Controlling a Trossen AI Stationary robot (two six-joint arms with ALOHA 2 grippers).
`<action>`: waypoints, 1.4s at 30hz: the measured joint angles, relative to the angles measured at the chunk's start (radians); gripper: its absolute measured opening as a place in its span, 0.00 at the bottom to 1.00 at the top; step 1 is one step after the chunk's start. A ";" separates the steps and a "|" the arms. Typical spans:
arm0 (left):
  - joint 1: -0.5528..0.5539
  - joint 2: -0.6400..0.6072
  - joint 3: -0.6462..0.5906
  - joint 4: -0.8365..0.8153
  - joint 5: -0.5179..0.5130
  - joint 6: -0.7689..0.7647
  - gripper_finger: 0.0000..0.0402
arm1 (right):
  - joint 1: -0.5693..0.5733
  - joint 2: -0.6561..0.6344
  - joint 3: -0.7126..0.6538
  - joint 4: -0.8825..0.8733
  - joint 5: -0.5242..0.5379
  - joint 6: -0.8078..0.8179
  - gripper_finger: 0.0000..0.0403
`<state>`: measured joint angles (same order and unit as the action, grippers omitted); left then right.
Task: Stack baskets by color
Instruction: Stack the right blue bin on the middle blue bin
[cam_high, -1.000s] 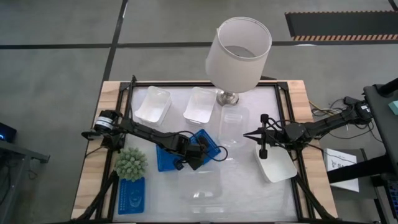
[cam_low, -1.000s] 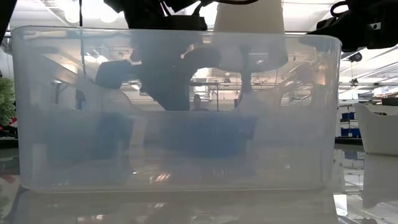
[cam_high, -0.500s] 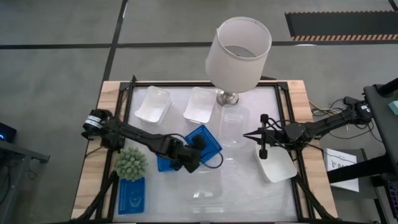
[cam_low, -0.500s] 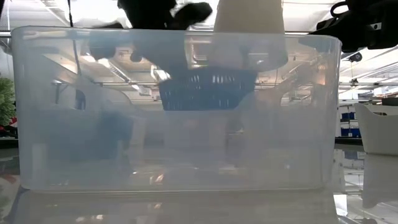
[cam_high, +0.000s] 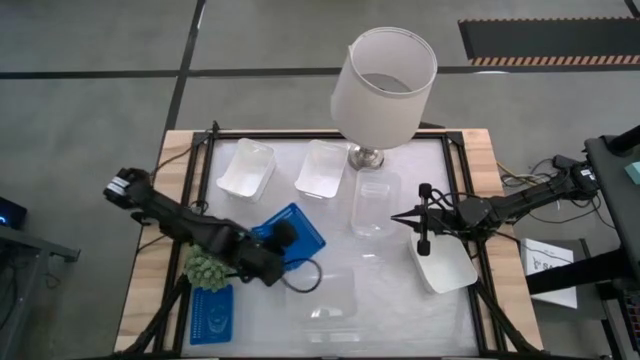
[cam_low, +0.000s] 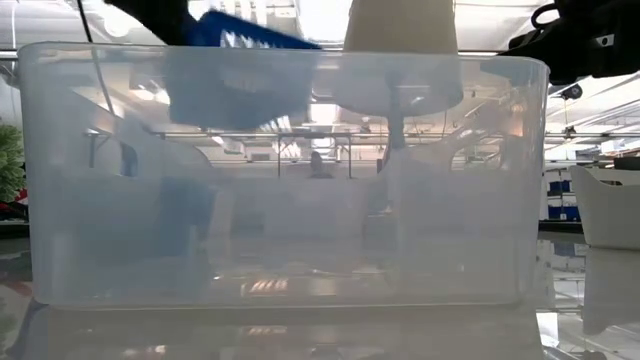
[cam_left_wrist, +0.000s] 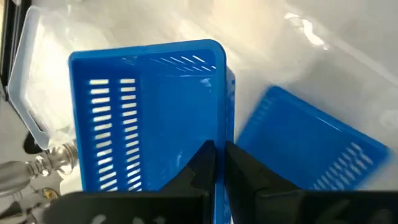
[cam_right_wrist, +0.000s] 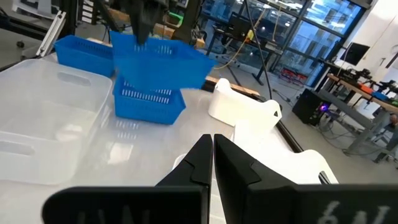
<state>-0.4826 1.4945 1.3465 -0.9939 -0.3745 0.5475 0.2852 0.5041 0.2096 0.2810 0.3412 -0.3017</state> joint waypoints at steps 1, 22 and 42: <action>-0.014 -0.016 -0.005 -0.002 0.000 0.000 0.01 | 0.000 0.000 0.000 0.000 0.000 0.003 0.02; -0.068 -0.137 -0.297 -0.038 0.006 -0.201 0.01 | 0.000 0.001 0.000 0.000 -0.001 0.022 0.02; -0.067 -0.137 -0.339 -0.035 -0.033 -0.201 0.11 | 0.000 0.001 0.000 0.000 -0.002 0.022 0.02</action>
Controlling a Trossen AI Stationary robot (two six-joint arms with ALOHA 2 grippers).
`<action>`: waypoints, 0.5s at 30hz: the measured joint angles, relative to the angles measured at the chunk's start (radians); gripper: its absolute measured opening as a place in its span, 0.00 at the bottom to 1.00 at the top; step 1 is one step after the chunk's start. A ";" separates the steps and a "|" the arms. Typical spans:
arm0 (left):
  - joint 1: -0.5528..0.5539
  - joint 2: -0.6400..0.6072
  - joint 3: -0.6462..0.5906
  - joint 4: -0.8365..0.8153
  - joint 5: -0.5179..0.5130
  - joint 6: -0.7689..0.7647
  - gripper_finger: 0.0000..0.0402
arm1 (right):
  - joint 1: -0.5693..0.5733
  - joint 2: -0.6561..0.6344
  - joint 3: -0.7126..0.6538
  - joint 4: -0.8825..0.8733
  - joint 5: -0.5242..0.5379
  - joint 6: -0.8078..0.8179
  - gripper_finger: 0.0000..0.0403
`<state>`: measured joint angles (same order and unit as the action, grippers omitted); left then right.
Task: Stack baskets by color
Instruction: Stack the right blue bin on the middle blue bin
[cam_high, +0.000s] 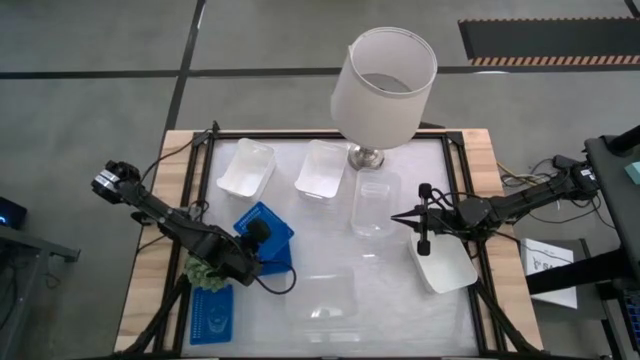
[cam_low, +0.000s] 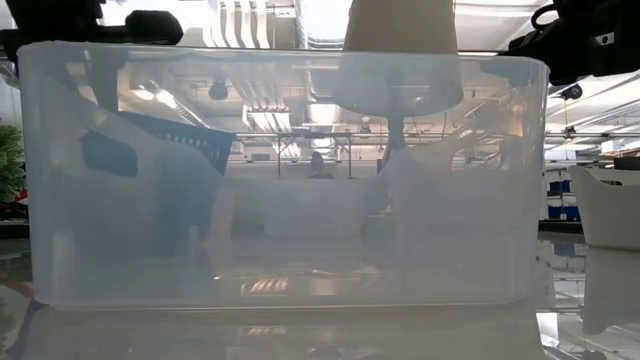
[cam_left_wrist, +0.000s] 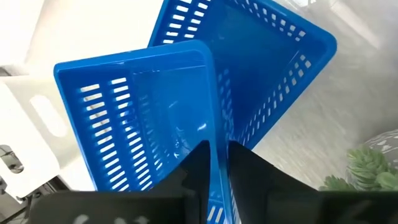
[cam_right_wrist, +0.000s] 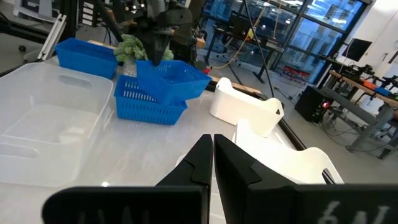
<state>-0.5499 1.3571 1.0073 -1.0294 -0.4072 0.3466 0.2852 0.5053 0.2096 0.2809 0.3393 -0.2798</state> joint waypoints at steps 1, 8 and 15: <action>0.000 0.000 0.000 0.000 0.000 0.000 0.12 | 0.000 0.000 0.000 0.000 0.000 0.000 0.02; 0.000 0.003 0.000 0.000 -0.003 -0.001 0.18 | 0.000 0.000 0.000 0.000 -0.003 0.000 0.02; 0.000 0.003 0.014 0.000 -0.002 -0.110 0.22 | 0.000 0.000 0.000 0.000 -0.003 0.006 0.02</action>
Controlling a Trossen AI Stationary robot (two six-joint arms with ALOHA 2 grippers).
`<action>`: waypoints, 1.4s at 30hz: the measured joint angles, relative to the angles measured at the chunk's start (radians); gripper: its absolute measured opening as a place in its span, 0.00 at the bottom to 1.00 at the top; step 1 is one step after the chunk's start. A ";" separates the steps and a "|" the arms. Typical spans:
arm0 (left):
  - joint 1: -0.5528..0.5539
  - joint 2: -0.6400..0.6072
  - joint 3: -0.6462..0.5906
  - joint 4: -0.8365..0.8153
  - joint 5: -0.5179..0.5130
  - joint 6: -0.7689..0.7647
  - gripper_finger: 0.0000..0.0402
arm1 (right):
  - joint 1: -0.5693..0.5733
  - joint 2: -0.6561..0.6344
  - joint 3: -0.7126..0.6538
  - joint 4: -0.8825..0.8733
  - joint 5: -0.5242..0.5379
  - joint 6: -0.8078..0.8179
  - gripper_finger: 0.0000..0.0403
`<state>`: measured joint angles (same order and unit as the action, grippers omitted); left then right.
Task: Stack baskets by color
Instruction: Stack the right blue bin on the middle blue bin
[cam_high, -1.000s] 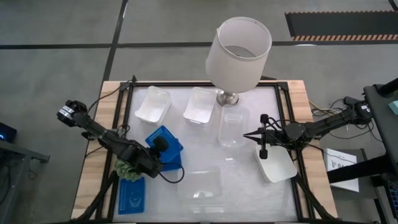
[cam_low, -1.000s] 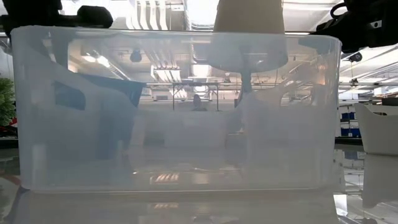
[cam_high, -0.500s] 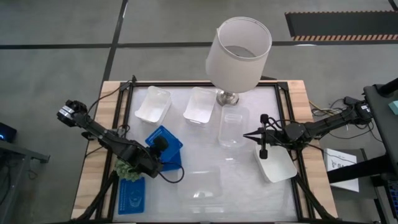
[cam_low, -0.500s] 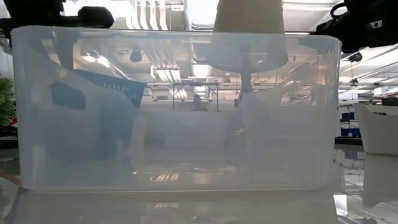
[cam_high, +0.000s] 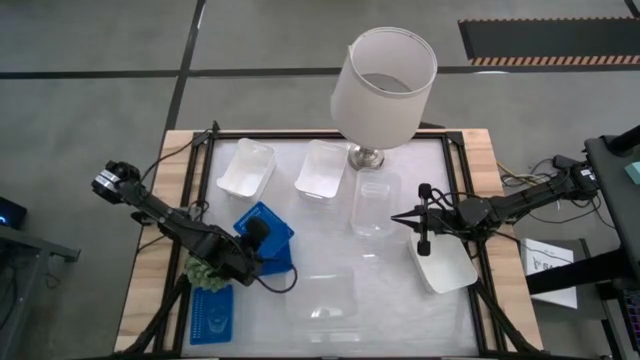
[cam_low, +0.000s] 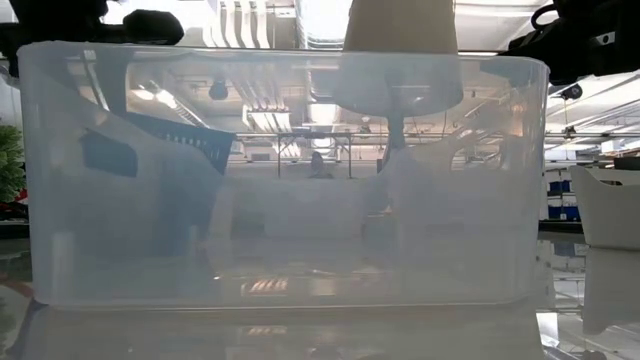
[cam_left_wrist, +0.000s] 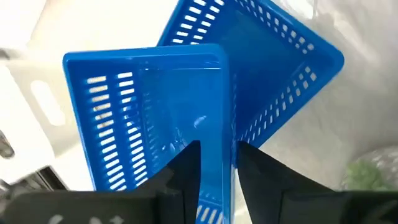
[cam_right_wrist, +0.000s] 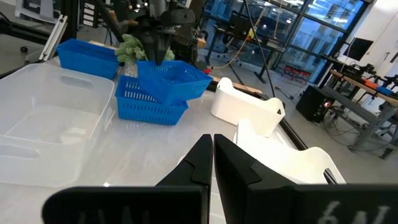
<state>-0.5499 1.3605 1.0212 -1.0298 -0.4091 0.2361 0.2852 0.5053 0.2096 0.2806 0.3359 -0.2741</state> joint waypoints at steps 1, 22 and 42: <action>0.000 0.000 0.005 0.000 0.003 -0.025 0.22 | 0.000 0.000 0.000 -0.001 0.000 0.001 0.02; 0.001 0.027 0.185 0.213 -0.115 -0.605 0.22 | 0.000 0.000 0.000 -0.015 0.000 0.029 0.02; 0.170 0.286 0.404 -0.070 0.151 -1.363 0.22 | 0.000 0.000 0.000 -0.015 0.001 0.057 0.02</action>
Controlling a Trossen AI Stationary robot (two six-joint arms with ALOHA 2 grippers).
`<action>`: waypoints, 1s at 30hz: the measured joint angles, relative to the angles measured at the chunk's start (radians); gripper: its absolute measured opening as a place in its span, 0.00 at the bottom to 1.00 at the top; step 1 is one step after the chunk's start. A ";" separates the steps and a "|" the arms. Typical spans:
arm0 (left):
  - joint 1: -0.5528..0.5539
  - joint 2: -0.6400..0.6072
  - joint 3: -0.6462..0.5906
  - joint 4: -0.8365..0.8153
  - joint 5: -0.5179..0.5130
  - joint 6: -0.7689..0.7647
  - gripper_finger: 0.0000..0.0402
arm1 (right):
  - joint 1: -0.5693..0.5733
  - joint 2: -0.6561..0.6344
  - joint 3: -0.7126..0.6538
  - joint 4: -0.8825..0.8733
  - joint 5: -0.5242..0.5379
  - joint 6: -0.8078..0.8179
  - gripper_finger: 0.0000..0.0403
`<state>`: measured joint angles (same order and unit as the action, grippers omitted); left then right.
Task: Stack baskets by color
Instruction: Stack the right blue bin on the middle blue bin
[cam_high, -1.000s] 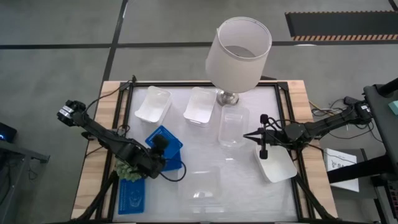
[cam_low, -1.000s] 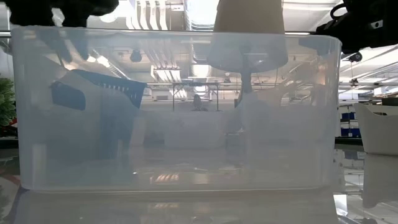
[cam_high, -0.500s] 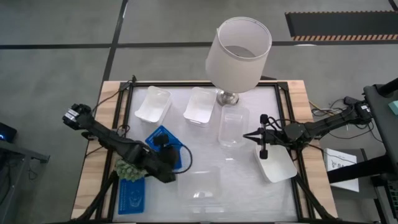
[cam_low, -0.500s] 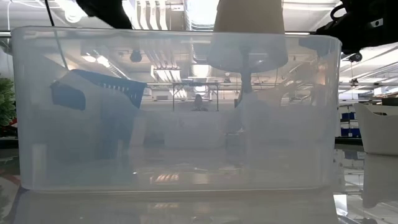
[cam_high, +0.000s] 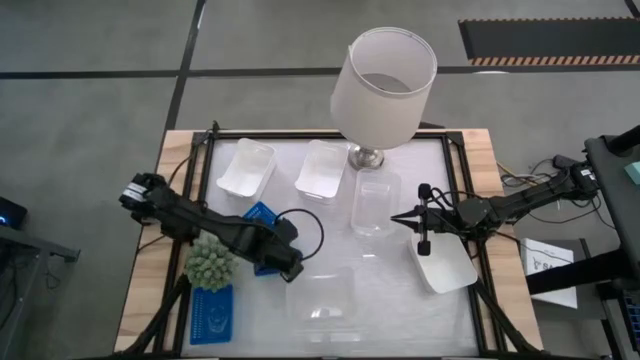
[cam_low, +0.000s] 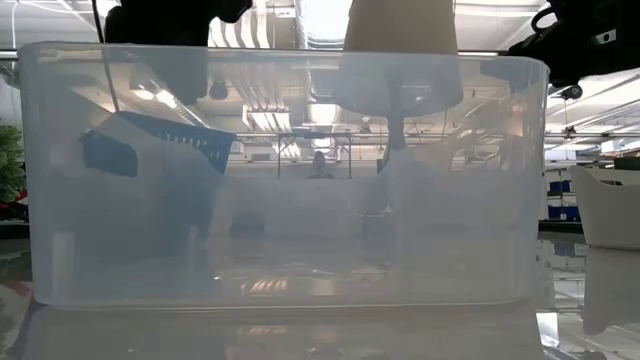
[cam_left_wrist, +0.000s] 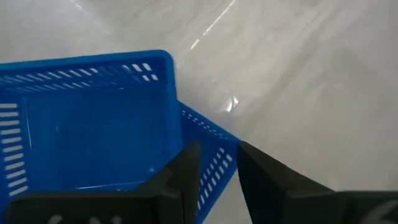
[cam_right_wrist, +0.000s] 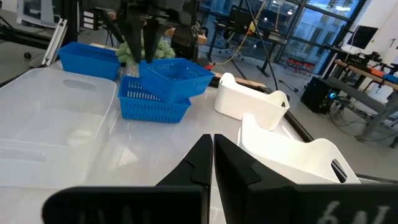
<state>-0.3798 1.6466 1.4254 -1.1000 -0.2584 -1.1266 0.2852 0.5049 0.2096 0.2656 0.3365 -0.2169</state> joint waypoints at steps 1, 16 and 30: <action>0.002 0.000 -0.005 0.000 0.000 -0.017 0.22 | 0.000 0.000 0.000 0.000 0.000 0.000 0.02; 0.013 0.005 -0.053 -0.009 -0.084 -0.023 0.21 | 0.000 0.000 0.000 0.000 0.000 -0.003 0.02; 0.014 0.005 -0.119 0.036 -0.090 -0.010 0.16 | 0.000 0.000 0.000 -0.001 0.000 -0.003 0.02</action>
<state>-0.3660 1.6516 1.3064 -1.0638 -0.3489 -1.1366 0.2852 0.5049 0.2096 0.2649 0.3367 -0.2199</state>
